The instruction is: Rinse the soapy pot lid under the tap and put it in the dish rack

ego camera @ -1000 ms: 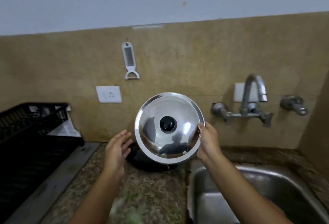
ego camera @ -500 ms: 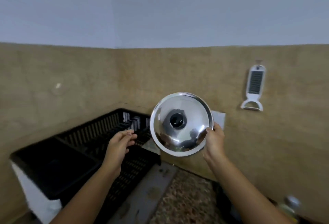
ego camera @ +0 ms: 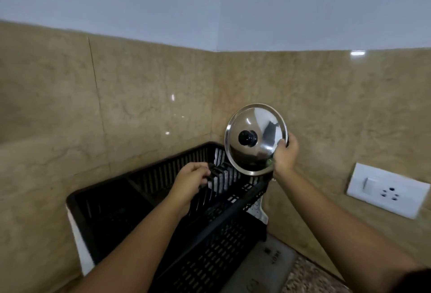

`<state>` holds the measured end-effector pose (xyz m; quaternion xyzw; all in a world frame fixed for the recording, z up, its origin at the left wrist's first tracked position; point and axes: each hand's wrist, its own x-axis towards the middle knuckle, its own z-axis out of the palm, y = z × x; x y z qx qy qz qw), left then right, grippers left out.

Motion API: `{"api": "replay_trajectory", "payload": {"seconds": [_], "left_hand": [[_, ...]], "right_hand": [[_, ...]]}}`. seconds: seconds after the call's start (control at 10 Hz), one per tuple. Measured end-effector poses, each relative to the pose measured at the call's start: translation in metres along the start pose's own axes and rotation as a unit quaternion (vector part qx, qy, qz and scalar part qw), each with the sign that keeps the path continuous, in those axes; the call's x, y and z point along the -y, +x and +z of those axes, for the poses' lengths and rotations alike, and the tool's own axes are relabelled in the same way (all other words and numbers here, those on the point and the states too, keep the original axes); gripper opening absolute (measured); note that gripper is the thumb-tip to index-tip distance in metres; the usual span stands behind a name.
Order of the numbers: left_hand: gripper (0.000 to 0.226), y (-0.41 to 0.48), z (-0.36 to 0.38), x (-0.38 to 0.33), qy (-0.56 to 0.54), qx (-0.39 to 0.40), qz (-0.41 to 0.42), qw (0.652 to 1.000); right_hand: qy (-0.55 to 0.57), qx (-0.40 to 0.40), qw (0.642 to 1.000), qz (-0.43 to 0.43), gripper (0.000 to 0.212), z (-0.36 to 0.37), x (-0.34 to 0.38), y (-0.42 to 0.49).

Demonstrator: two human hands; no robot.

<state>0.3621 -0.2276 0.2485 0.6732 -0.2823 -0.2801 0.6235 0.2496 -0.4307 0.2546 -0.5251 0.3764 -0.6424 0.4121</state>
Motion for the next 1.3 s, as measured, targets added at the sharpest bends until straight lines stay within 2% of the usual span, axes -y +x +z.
{"api": "replay_trajectory", "payload": {"seconds": [0.2,0.5,0.8,1.1,1.3], "left_hand": [[0.022,0.01,-0.002,0.0,-0.025,0.002,-0.009,1.0],[0.024,0.012,-0.002,0.005,-0.016,0.004,-0.012,1.0],[0.023,0.015,-0.004,0.009,-0.02,0.01,-0.01,1.0],[0.02,0.017,-0.005,0.011,-0.011,0.015,-0.002,1.0],[0.021,0.009,-0.007,0.005,0.02,-0.001,0.036,0.999]], "right_hand": [[0.003,0.021,0.999,0.043,0.024,0.014,-0.032,0.023],[0.006,0.057,0.996,0.068,0.028,0.023,-0.046,0.014],[0.027,0.069,0.99,0.12,0.027,0.023,-0.045,0.015],[0.022,0.103,0.981,0.162,0.015,0.016,-0.039,0.015],[0.015,0.092,0.981,0.172,0.013,-0.006,-0.026,0.006]]}}
